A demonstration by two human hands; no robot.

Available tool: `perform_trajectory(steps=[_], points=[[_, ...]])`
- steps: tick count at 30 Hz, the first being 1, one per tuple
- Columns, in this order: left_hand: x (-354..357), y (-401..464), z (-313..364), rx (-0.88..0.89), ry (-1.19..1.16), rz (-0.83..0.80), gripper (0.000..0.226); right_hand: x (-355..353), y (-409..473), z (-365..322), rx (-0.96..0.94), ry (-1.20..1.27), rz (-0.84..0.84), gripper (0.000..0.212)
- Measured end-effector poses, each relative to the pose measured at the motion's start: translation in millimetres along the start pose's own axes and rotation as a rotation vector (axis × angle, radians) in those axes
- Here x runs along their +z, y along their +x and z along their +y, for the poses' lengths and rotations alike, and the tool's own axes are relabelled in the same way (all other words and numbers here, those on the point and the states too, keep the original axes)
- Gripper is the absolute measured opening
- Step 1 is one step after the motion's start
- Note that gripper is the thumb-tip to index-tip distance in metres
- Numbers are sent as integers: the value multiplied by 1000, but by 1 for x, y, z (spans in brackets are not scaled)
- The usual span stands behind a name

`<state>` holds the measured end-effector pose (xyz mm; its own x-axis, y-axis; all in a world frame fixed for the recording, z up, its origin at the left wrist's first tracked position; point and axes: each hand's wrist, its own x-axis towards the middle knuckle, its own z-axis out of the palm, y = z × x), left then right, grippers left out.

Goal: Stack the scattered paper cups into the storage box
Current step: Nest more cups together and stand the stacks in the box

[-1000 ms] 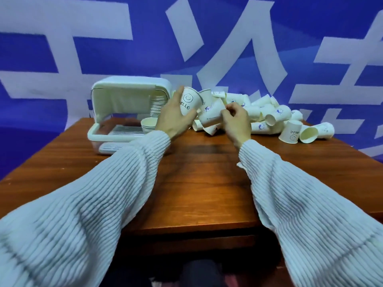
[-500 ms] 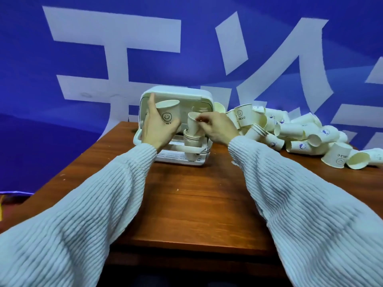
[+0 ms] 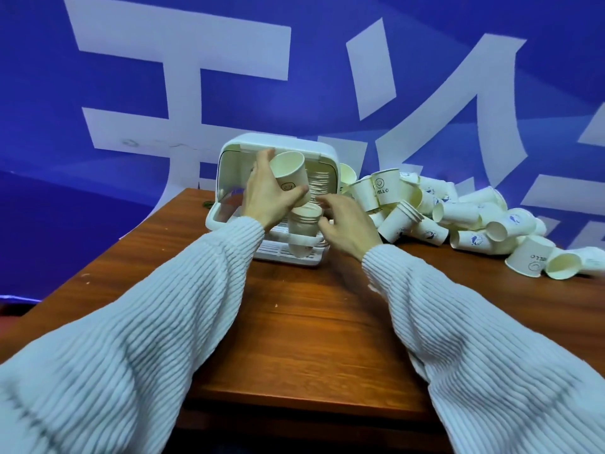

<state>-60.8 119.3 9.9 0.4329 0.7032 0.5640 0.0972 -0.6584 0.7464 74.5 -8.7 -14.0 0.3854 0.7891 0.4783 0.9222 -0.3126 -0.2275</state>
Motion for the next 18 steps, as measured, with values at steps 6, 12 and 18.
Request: perform_trajectory(steps=[6,12,18], points=[[25,4,-4,2,282,-279,87,1,-18,29,54,18,63,45],[42,-16,-22,79,666,-415,97,-1,-26,51,143,63,72,43],[49,-28,-15,350,632,-157,77,-4,-27,86,408,115,103,41]])
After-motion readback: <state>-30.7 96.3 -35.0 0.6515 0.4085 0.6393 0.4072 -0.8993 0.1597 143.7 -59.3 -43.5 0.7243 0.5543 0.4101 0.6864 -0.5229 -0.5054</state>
